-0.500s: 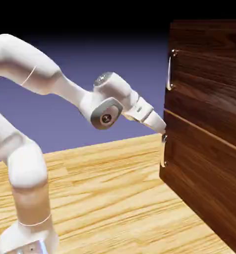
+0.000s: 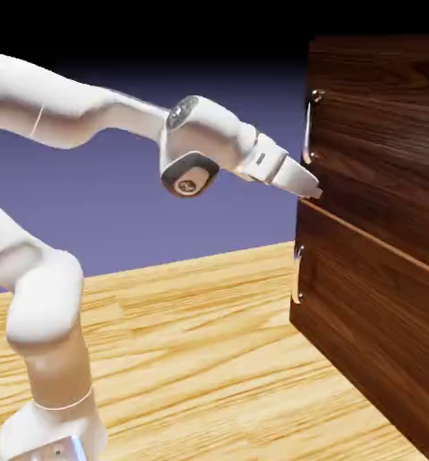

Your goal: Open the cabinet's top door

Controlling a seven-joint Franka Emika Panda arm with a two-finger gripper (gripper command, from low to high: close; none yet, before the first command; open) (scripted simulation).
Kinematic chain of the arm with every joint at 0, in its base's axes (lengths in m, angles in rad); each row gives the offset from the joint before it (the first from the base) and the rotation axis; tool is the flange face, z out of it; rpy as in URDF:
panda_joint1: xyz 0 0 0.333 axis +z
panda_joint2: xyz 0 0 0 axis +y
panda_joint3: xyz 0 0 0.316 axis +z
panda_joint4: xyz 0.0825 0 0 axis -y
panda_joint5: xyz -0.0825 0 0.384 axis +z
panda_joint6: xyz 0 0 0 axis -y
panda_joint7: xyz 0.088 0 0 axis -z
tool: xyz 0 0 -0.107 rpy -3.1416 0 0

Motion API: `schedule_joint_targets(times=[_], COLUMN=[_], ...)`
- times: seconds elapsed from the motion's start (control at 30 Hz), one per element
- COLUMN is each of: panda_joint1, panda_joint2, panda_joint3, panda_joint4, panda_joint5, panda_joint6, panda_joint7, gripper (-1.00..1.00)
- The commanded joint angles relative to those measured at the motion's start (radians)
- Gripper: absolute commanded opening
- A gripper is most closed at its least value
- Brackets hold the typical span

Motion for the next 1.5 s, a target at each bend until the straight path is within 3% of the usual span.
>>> schedule_joint_targets(times=[0.0,1.47], panda_joint1=[-0.015,-0.676], panda_joint2=[-0.004,-0.17], panda_joint3=[0.016,0.737], panda_joint4=[0.011,0.474], panda_joint5=[0.044,1.957], panda_joint6=[0.0,0.002], panda_joint7=[-0.032,-1.45], gripper=[0.0,0.0])
